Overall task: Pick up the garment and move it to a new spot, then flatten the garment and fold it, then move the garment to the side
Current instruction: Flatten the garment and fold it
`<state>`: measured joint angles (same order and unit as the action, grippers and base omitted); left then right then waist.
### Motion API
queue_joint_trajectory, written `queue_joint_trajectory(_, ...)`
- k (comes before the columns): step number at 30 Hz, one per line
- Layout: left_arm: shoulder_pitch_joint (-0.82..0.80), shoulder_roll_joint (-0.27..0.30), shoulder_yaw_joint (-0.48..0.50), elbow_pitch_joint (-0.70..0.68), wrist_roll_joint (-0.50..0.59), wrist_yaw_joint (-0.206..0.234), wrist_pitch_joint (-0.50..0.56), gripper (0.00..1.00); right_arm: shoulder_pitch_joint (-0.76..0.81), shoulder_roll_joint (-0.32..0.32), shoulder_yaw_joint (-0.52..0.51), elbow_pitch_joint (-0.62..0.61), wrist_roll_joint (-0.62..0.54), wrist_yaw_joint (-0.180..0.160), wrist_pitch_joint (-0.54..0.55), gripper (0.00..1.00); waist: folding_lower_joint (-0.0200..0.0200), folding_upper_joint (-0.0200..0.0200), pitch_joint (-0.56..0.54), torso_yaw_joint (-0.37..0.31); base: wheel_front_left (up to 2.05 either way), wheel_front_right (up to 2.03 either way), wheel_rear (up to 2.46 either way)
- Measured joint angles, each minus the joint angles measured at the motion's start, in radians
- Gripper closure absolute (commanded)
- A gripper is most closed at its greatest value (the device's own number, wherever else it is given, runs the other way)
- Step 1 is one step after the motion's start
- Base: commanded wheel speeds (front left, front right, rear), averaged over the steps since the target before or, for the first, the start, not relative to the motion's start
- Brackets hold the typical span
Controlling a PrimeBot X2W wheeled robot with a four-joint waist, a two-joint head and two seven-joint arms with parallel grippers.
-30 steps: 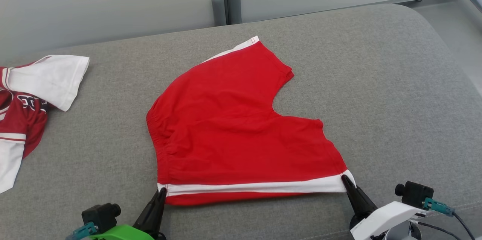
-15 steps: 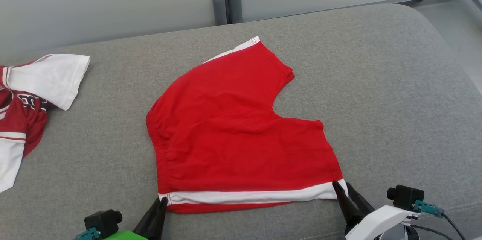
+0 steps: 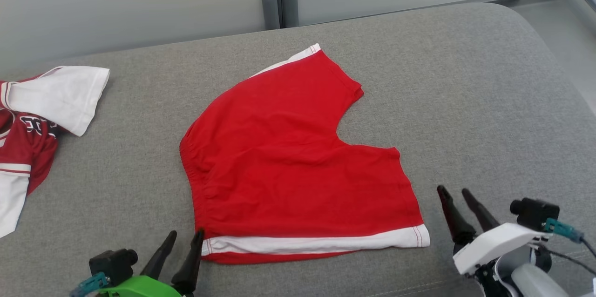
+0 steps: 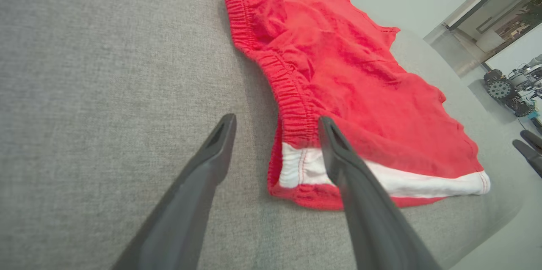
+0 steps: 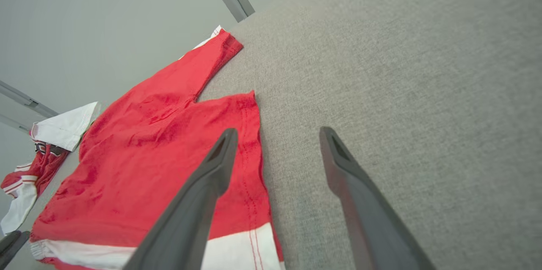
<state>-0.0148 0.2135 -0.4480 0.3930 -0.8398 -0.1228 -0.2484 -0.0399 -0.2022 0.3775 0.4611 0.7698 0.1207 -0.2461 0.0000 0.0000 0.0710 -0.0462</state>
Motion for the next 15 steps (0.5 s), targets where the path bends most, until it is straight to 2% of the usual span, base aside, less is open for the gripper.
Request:
queue_joint_trajectory(6, -0.032, 0.008, 0.070, -0.086, 0.088, 0.034, 0.000, 0.00, -0.061, -0.031, -0.049, -0.074, -0.117, -0.032, -0.001, 0.00, 0.0000, 0.0000, -0.005, 0.001, 0.00, 0.00, 0.00)
queue_joint_trajectory(15, -0.072, -0.016, 0.131, -0.183, 0.210, 0.098, 0.000, 0.00, -0.103, -0.026, -0.077, -0.190, -0.244, -0.062, -0.001, 0.00, 0.0000, 0.0000, -0.020, 0.004, 0.00, 0.00, 0.00)
